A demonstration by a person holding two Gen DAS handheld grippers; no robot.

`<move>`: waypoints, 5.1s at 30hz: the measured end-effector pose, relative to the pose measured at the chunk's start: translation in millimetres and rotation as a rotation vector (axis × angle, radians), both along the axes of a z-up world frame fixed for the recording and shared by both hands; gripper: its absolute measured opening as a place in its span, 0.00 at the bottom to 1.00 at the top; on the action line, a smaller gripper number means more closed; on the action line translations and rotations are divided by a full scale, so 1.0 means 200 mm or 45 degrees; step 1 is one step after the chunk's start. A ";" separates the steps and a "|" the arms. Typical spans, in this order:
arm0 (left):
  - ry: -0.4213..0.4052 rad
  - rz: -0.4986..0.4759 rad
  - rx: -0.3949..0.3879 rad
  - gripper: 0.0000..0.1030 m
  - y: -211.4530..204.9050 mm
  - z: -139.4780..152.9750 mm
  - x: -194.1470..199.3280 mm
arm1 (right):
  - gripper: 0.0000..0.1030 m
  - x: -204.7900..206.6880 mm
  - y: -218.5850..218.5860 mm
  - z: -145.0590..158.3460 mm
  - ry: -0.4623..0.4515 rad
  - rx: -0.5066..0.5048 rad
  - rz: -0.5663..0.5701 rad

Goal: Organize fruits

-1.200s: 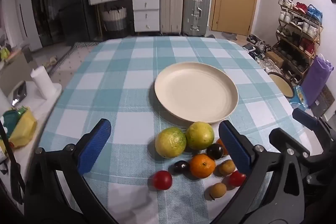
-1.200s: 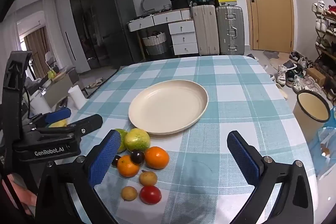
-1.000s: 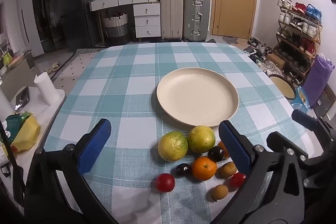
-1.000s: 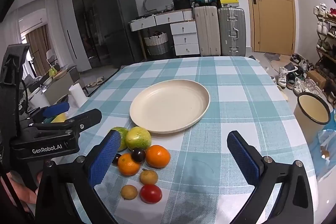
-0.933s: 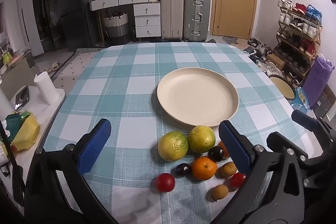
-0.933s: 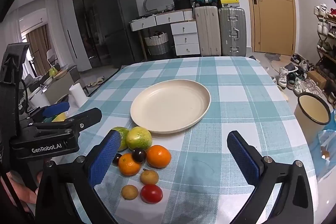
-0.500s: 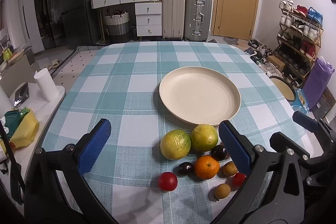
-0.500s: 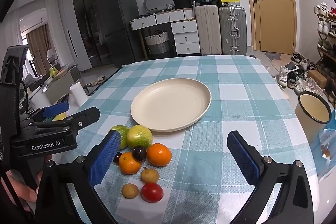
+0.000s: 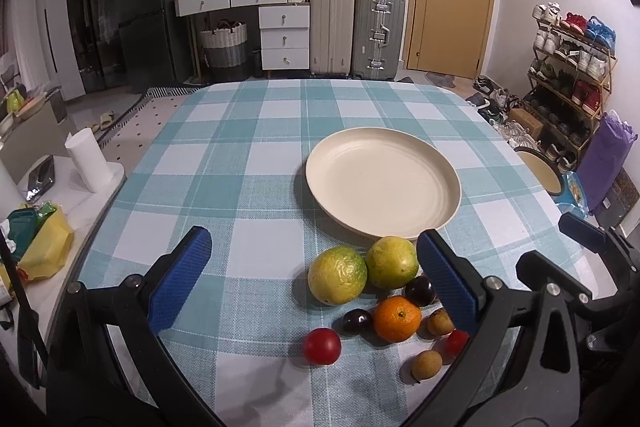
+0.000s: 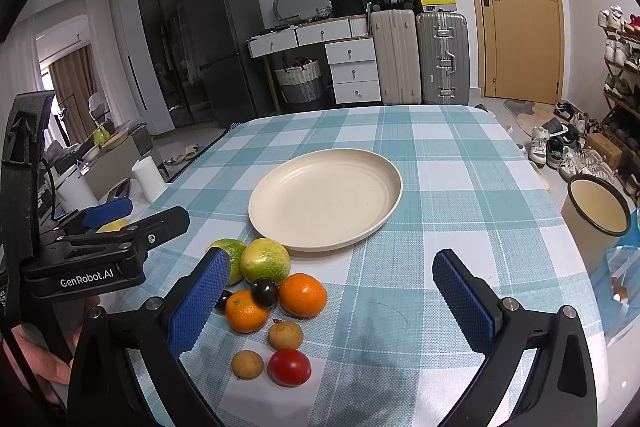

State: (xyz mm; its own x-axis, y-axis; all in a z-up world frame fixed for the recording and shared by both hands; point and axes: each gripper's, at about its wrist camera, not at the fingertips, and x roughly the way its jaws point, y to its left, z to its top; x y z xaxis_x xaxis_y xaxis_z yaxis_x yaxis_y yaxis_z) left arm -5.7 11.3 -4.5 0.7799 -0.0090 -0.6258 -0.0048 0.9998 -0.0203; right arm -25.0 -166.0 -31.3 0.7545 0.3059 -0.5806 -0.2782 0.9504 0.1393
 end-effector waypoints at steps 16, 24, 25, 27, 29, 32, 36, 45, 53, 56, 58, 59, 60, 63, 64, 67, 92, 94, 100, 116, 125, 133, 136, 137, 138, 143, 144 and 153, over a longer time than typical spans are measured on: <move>0.016 0.012 0.025 0.99 -0.02 -0.03 -0.01 | 1.00 0.00 0.01 0.00 0.007 0.000 -0.001; 0.027 0.010 0.025 0.99 -0.02 -0.05 0.00 | 1.00 0.00 0.01 -0.01 0.010 0.001 0.000; 0.030 0.008 0.024 0.99 -0.02 -0.06 0.00 | 1.00 0.00 0.01 -0.01 0.011 0.002 0.000; 0.036 0.007 0.027 0.99 -0.02 -0.07 0.01 | 1.00 0.00 0.01 -0.01 0.012 0.001 -0.001; 0.039 0.003 0.020 0.99 -0.02 -0.08 0.01 | 1.00 0.00 0.01 -0.01 0.012 0.001 0.000; 0.043 0.001 0.017 0.99 -0.02 -0.09 0.02 | 1.00 0.00 0.01 -0.01 0.014 0.002 0.001; 0.054 0.000 0.015 0.99 -0.02 -0.10 0.03 | 1.00 0.00 0.01 -0.01 0.016 0.000 0.000; 0.117 0.002 -0.031 0.99 0.04 -0.15 0.09 | 1.00 0.01 0.02 -0.04 0.027 -0.004 0.004; 0.206 -0.034 -0.110 0.99 0.12 -0.22 0.16 | 1.00 0.07 0.01 -0.07 0.064 -0.005 -0.001; 0.234 -0.051 -0.128 0.99 0.14 -0.26 0.18 | 1.00 0.09 0.01 -0.08 0.075 -0.009 0.000; 0.250 -0.054 -0.146 0.99 0.16 -0.28 0.20 | 1.00 0.10 0.01 -0.07 0.080 -0.013 -0.002; 0.262 -0.058 -0.164 0.99 0.17 -0.29 0.22 | 1.00 0.11 0.01 -0.08 0.083 -0.012 -0.002; 0.270 -0.062 -0.175 0.99 0.17 -0.30 0.23 | 1.00 0.11 0.01 -0.08 0.086 -0.009 -0.002; 0.283 -0.079 -0.195 0.99 0.18 -0.32 0.26 | 1.00 0.13 0.01 -0.09 0.097 -0.006 -0.002; 0.289 -0.092 -0.208 0.99 0.18 -0.33 0.27 | 1.00 0.14 0.01 -0.09 0.099 -0.006 -0.003; 0.317 -0.130 -0.252 0.96 0.19 -0.36 0.30 | 1.00 0.16 0.02 -0.10 0.111 -0.005 0.001; 0.448 -0.314 -0.659 0.44 0.28 -0.52 0.43 | 1.00 0.27 0.04 -0.14 0.161 0.028 0.033; 0.443 -0.317 -0.665 0.44 0.29 -0.52 0.42 | 1.00 0.27 0.05 -0.14 0.169 0.040 0.048; 0.437 -0.320 -0.682 0.44 0.32 -0.51 0.41 | 1.00 0.29 0.10 -0.14 0.210 0.055 0.110; 0.398 -0.291 -0.720 0.44 0.49 -0.46 0.40 | 1.00 0.38 0.35 -0.19 0.371 -0.027 0.268; 0.373 -0.278 -0.728 0.44 0.55 -0.45 0.40 | 1.00 0.45 0.44 -0.23 0.485 -0.059 0.286; 0.370 -0.269 -0.733 0.44 0.57 -0.46 0.42 | 0.77 0.49 0.52 -0.27 0.561 -0.140 0.309; 0.368 -0.273 -0.728 0.44 0.57 -0.46 0.42 | 0.75 0.50 0.53 -0.29 0.586 -0.162 0.295; 0.367 -0.273 -0.725 0.44 0.58 -0.46 0.42 | 0.73 0.50 0.54 -0.30 0.594 -0.166 0.296; 0.368 -0.274 -0.722 0.44 0.57 -0.46 0.42 | 0.68 0.51 0.54 -0.31 0.600 -0.175 0.297; 0.379 -0.269 -0.721 0.44 0.57 -0.47 0.42 | 0.49 0.51 0.58 -0.33 0.608 -0.232 0.298; 0.380 -0.268 -0.720 0.44 0.57 -0.47 0.42 | 0.48 0.51 0.58 -0.33 0.605 -0.238 0.299; 0.373 -0.253 -0.707 0.44 0.54 -0.46 0.41 | 0.48 0.50 0.56 -0.29 0.571 -0.161 0.306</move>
